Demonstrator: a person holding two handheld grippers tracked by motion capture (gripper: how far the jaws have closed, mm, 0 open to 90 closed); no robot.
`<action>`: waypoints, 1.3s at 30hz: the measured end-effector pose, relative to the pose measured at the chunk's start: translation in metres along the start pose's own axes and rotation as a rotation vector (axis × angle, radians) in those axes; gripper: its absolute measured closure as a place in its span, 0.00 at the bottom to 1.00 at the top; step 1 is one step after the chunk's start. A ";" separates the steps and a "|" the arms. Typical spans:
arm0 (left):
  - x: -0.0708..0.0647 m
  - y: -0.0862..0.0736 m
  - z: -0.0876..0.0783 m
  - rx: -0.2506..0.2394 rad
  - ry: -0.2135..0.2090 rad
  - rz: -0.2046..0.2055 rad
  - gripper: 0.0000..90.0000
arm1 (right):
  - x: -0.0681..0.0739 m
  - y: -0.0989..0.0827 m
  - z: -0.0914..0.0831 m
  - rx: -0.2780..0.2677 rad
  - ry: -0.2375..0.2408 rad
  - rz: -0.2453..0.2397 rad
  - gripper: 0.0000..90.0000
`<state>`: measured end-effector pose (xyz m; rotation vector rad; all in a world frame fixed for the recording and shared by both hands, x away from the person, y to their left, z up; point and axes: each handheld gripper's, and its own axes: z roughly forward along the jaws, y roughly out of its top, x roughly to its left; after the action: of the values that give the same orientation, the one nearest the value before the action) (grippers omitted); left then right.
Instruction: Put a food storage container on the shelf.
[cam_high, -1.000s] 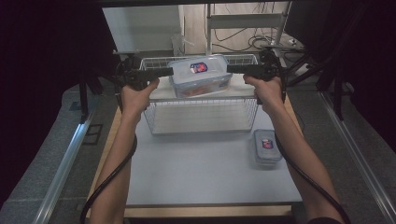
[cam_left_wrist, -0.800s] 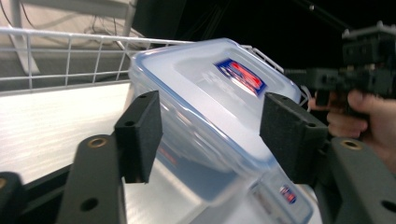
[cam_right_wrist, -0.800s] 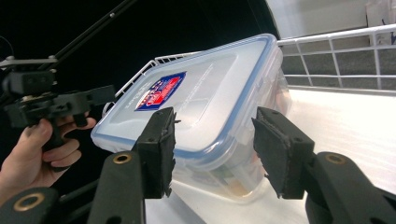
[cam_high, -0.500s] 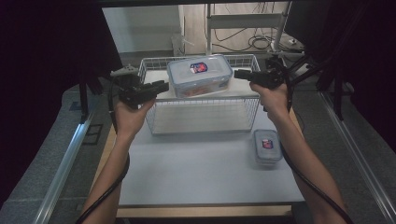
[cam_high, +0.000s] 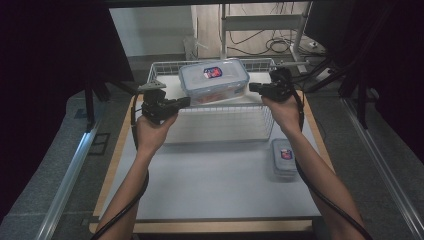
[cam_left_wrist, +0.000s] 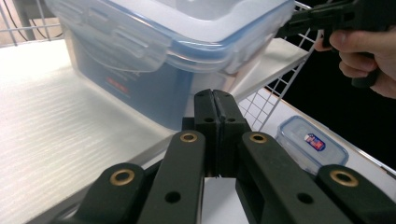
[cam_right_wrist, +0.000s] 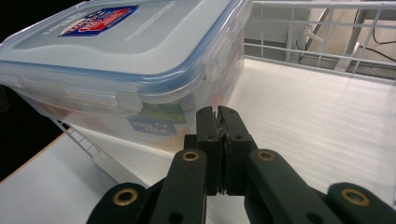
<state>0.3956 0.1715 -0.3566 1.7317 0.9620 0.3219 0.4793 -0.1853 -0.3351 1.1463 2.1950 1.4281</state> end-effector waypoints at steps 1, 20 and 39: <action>0.001 0.000 0.001 0.000 -0.001 -0.001 1.00 | 0.000 0.000 0.000 0.000 0.001 0.001 0.96; 0.024 0.007 0.012 0.018 0.061 -0.063 1.00 | 0.008 -0.004 0.004 0.004 0.061 0.009 0.95; 0.012 0.001 0.005 0.007 0.071 -0.023 0.86 | 0.013 -0.012 -0.005 -0.011 0.090 -0.017 0.86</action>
<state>0.4064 0.1769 -0.3605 1.7238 1.0353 0.3676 0.4627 -0.1807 -0.3407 1.0764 2.2487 1.5106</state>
